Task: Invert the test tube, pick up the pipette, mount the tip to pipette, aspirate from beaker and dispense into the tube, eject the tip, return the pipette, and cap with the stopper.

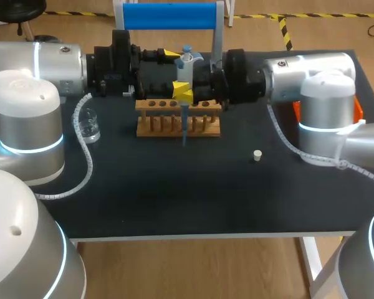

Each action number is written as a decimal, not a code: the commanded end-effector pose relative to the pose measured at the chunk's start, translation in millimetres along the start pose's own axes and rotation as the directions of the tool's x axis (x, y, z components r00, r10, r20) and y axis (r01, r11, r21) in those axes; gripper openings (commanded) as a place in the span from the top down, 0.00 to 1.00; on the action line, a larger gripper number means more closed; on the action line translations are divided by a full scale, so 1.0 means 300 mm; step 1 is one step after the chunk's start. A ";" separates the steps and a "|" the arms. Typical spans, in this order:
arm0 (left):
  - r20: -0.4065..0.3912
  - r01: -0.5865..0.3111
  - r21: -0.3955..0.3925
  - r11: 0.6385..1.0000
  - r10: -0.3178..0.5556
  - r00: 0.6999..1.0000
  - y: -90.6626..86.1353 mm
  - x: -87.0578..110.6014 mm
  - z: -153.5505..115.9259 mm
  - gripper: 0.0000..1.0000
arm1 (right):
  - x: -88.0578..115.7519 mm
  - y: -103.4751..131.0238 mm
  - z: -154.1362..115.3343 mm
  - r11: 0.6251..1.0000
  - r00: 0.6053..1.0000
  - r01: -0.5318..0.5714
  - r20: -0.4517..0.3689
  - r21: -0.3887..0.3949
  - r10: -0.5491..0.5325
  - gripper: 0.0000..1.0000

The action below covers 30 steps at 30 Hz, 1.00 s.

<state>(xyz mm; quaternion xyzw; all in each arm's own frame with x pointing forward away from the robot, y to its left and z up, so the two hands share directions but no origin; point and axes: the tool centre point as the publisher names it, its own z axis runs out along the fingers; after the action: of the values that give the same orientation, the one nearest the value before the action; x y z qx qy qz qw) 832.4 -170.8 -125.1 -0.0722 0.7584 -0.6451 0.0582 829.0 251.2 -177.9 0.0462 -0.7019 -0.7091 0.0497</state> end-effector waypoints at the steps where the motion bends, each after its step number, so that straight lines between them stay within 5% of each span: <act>1: 0.002 -0.001 0.003 1.000 0.001 1.000 0.003 0.000 0.002 0.00 | 0.007 0.004 -0.029 1.000 1.000 0.001 0.002 0.004 -0.001 1.00; 30: 0.002 -0.001 0.003 1.000 0.001 1.000 0.003 0.000 0.002 0.00 | -0.002 0.025 -0.200 0.999 0.998 0.022 0.052 0.033 -0.023 1.00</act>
<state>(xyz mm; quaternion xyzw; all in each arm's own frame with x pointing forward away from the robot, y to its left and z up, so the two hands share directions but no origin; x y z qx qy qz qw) 832.5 -170.9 -125.1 -0.0721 0.7584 -0.6452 0.0582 842.7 204.7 -176.5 0.0377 -0.7108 -0.7020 0.0239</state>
